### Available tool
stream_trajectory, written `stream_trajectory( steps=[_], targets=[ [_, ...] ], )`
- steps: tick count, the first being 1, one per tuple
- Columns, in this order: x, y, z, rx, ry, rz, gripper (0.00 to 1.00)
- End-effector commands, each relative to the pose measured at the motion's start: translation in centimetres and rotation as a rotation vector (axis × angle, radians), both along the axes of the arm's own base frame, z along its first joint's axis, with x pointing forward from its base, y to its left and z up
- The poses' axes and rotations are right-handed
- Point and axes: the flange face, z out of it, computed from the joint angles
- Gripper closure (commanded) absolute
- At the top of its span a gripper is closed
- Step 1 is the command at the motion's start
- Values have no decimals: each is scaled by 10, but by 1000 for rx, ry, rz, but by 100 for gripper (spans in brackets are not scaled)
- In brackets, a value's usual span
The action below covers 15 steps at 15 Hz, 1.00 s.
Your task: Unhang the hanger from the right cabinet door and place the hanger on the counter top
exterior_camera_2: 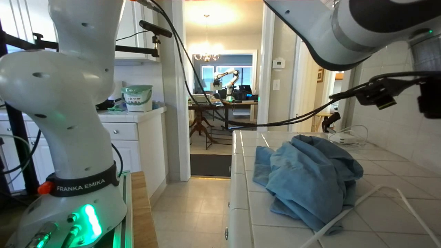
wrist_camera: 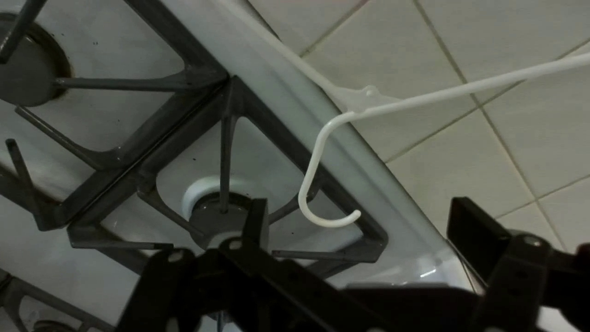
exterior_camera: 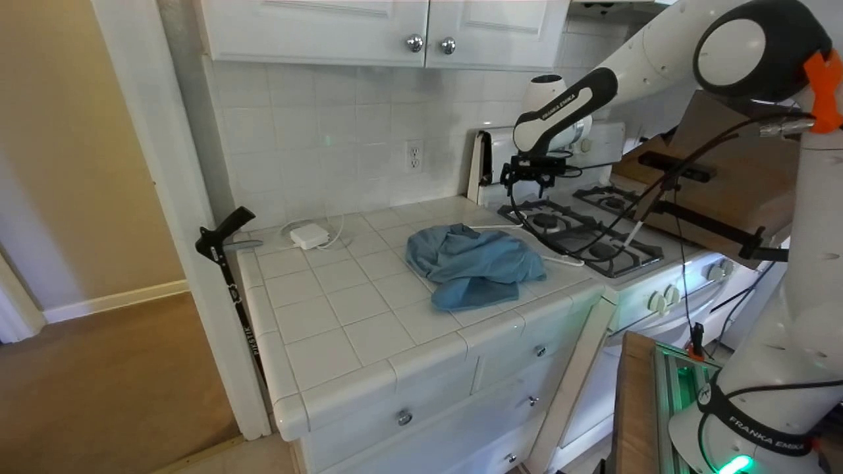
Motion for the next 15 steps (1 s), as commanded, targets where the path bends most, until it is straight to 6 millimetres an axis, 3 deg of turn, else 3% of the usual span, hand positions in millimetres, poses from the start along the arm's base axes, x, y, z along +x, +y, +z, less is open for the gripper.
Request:
stream_trajectory(
  steps=[1, 3, 8, 12, 13, 15],
  targets=[
    [-30, 24, 9, 3, -41, 95, 0],
    [-36, 37, 34, -2, -48, 156, 0],
    [-54, 83, 129, 50, -12, 344, 0],
    [-88, 139, 200, 126, 72, 413, 0],
    [-63, 113, 177, 112, 32, 375, 0],
    [-71, 124, 196, 109, 18, 386, 0]
  ],
)
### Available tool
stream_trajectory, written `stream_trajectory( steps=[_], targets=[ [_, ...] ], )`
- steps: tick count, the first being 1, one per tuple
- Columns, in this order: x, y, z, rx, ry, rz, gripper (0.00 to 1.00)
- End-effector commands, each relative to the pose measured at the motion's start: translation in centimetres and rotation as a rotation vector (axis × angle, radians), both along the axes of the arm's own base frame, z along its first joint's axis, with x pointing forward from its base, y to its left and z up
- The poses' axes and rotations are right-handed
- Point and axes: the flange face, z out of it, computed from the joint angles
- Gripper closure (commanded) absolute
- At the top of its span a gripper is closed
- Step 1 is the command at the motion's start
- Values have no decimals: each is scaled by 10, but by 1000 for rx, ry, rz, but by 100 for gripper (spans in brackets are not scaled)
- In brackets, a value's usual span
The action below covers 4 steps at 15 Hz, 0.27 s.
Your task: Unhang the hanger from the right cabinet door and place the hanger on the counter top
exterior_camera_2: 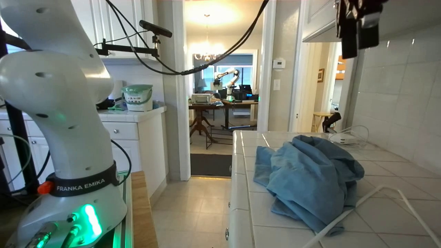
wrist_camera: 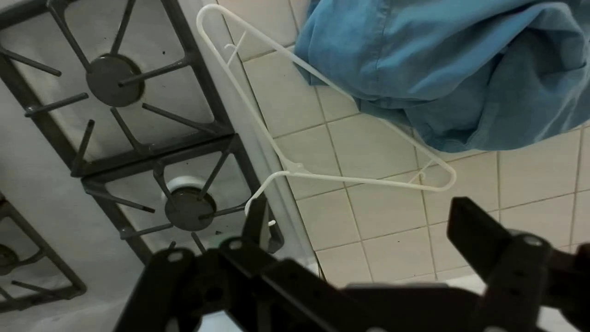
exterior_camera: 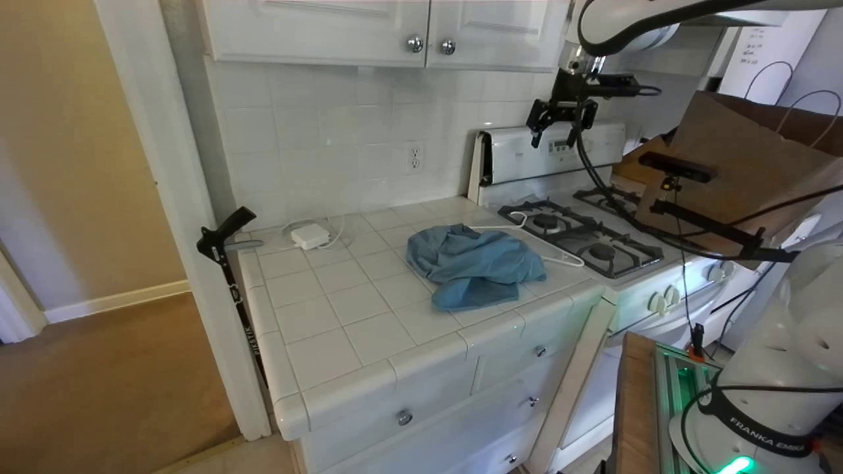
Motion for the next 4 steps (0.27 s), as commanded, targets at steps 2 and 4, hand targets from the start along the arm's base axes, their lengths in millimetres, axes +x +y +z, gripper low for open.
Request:
stream_trajectory(
  steps=[2, 4],
  targets=[
    [2, -6, -8, 2, 12, -8, 0],
    [7, -10, -19, 3, 26, -12, 0]
  ],
)
